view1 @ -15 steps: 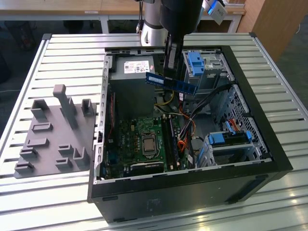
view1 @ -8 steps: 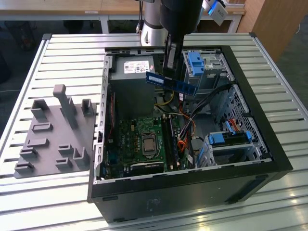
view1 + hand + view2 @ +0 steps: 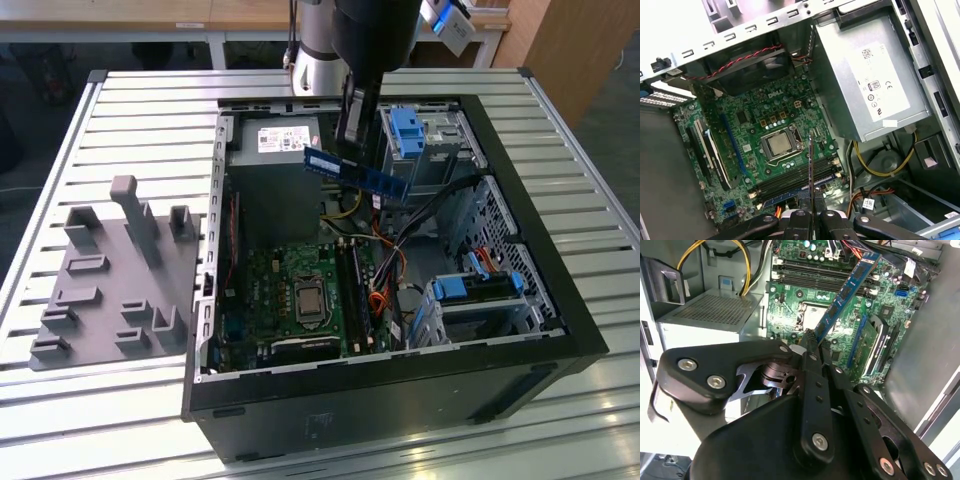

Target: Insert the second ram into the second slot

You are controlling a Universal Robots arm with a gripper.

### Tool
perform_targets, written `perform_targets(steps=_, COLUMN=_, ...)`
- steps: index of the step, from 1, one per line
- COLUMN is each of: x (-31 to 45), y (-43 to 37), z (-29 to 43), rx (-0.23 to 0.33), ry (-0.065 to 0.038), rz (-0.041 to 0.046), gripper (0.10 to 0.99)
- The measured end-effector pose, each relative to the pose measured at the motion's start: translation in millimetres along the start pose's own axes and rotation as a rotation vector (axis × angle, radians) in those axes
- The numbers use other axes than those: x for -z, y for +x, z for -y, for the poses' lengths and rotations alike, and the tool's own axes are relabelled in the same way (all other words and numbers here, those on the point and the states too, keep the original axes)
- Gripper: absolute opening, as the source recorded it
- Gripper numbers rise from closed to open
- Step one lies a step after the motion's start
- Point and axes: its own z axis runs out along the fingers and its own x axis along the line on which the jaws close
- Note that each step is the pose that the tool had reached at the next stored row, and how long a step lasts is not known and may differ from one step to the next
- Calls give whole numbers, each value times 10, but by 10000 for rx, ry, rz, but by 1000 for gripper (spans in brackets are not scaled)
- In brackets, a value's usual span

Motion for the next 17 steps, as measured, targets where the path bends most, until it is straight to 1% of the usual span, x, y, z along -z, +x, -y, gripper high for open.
perform_targets(steps=17, x=-9, y=0, z=1, rx=-872, ry=3, rz=30, gripper=137)
